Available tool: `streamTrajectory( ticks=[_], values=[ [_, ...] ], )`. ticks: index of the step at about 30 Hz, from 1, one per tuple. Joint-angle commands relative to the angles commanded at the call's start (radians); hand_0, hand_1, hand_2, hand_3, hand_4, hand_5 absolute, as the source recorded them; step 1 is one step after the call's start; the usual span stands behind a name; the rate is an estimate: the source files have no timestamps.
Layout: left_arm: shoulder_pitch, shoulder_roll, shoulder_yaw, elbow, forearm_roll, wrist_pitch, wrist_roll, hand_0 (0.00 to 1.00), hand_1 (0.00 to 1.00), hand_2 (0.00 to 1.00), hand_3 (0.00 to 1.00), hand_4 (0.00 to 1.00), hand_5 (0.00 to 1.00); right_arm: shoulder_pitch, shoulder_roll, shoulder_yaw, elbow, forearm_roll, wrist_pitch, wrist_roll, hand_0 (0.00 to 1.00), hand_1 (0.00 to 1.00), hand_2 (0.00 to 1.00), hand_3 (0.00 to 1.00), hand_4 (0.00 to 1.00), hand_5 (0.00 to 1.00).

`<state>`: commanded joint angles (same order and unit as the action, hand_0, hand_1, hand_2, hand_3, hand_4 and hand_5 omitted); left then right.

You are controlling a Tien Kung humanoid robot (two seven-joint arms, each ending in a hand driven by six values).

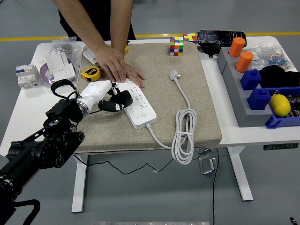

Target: Pick up the plug,place it near the board,insert it into the board,press the button

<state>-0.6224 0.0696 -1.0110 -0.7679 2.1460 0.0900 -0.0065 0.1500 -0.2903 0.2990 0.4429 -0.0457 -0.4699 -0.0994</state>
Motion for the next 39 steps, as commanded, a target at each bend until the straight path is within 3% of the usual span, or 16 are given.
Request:
streamTrajectory(
  ticks=[15,24,31,36,39],
  values=[
    [0.001,0.018,-0.006,-0.043,0.002,-0.015,-0.002,0.53,0.581,0.442,0.332,0.508,0.209,0.005,0.002,0.01,0.0,-0.002,0.0,0.001,0.939,0.843,0.782,0.795,0.998,0.998],
    [0.033,0.054,-0.065,-0.167,0.026,-0.028,0.007,0.53,0.582,0.44,0.331,0.51,0.209,0.005,0.005,0.014,-0.001,-0.001,0.0,0.0,0.939,0.842,0.782,0.795,0.998,0.998],
    [0.136,0.105,-0.163,-0.326,-0.01,-0.005,-0.001,0.531,0.581,0.44,0.33,0.511,0.209,0.001,0.007,0.026,0.0,-0.008,-0.001,0.001,0.939,0.843,0.782,0.795,0.998,0.998],
    [0.228,0.107,-0.266,-0.419,-0.055,0.005,-0.007,0.532,0.578,0.44,0.335,0.521,0.214,-0.008,0.006,0.022,-0.003,-0.003,-0.001,0.0,0.939,0.843,0.782,0.795,0.998,0.998],
    [0.263,0.103,-0.303,-0.44,-0.086,0.013,-0.014,0.533,0.577,0.44,0.341,0.522,0.214,-0.009,0.006,0.024,-0.003,-0.004,-0.001,0.0,0.939,0.843,0.782,0.795,0.998,0.998]
  ],
)
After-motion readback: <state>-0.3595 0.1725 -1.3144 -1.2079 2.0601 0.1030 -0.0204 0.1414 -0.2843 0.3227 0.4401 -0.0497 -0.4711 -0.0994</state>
